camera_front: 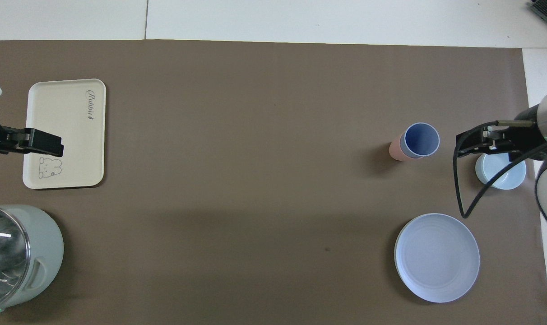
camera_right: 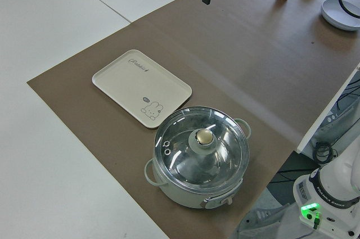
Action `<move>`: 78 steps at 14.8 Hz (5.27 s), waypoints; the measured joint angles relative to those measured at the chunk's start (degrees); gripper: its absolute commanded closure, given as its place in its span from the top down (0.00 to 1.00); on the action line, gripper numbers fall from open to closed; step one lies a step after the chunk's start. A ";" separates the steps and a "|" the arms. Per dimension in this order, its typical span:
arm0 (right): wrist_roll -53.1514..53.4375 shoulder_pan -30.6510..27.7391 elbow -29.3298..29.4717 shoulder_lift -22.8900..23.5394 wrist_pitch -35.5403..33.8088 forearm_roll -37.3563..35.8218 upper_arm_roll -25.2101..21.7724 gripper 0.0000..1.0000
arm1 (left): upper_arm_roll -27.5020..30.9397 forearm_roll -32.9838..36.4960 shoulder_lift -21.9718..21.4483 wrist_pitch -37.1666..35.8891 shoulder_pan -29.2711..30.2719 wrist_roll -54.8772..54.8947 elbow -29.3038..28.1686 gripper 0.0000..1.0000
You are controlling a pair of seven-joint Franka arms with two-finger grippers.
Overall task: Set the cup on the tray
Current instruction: 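Raise the right gripper and move it toward the blue cup, then lower the right gripper around the blue cup and close it, then lift the blue cup with the right gripper toward the table center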
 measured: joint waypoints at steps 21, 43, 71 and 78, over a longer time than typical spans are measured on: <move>25.99 -5.62 1.14 11.22 13.54 9.74 -0.85 0.92 | 0.00 0.00 0.00 0.00 0.00 -0.01 0.00 1.00; 32.89 -13.65 6.61 37.50 10.58 32.58 -0.91 0.88 | 0.00 0.00 0.00 0.00 0.00 -0.01 0.00 1.00; 51.52 2.30 -8.15 22.58 17.96 47.10 -0.04 0.00 | 0.00 0.00 0.00 0.00 0.00 -0.01 0.00 1.00; 65.99 15.62 -8.12 15.61 29.24 47.10 0.29 0.00 | 0.00 0.00 0.00 0.00 0.00 -0.01 0.00 1.00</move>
